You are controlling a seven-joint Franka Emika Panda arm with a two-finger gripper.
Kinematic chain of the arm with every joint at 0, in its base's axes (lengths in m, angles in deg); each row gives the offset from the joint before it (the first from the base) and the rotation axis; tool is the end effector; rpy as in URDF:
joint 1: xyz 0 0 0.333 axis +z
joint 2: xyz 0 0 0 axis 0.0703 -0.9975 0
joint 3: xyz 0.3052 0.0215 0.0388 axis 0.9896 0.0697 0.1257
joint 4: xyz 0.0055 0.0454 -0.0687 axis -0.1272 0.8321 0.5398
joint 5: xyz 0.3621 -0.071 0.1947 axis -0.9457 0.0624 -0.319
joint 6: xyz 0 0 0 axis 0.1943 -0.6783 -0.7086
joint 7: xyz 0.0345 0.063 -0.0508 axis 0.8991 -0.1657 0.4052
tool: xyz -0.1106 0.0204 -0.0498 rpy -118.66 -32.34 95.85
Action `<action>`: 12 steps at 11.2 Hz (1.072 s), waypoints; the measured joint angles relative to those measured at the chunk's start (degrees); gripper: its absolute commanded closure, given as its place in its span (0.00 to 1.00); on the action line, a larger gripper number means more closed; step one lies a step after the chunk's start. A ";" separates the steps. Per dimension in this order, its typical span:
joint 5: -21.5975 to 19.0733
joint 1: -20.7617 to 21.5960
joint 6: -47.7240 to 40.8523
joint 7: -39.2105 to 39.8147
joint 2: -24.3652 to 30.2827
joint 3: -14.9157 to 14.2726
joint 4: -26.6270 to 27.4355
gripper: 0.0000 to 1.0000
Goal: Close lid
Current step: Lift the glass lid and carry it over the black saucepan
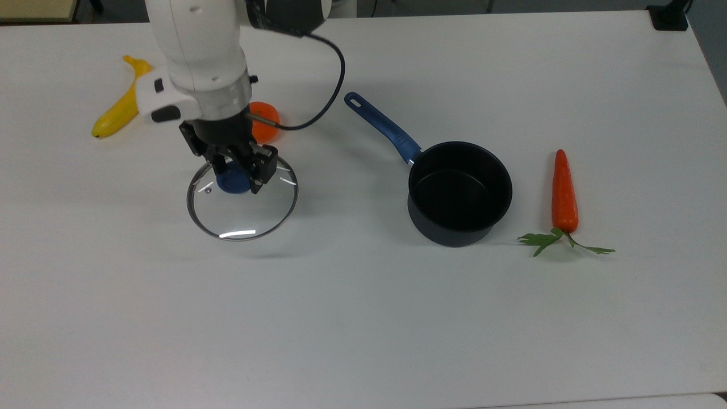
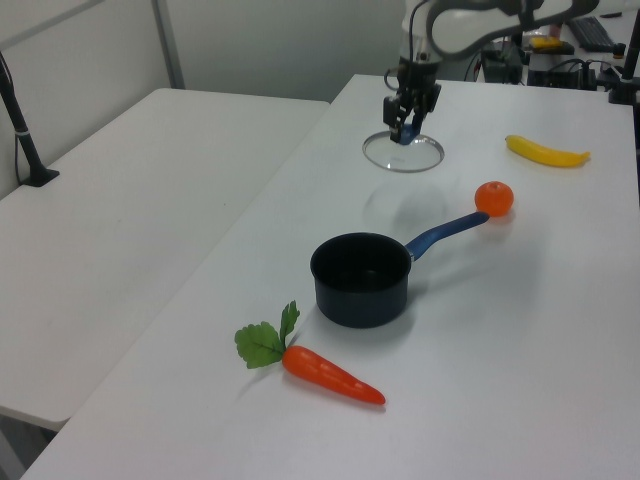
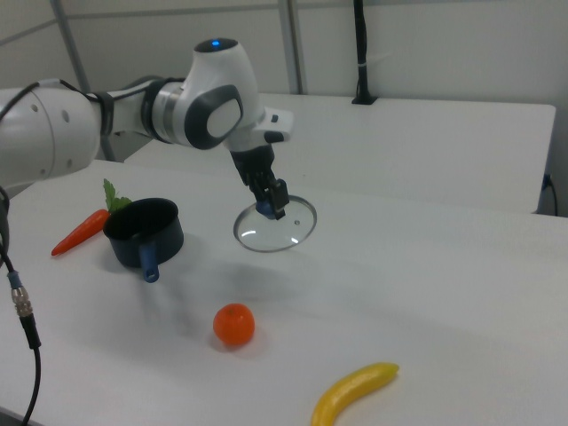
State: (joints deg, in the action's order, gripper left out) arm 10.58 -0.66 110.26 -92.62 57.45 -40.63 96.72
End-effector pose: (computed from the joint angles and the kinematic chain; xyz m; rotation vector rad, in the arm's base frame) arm 0.7276 -0.0366 0.4224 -3.0567 0.5975 -0.2796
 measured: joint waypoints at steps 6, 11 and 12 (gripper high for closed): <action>-0.11 11.25 -6.09 -10.52 1.82 2.92 -2.89 0.57; -0.05 21.22 -6.10 -15.52 1.13 3.00 -3.03 0.57; -0.04 22.21 -6.10 -15.89 0.86 2.99 -3.16 0.57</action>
State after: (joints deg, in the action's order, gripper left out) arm 10.54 21.55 104.16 -108.51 58.31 -37.64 93.56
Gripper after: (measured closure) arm 0.388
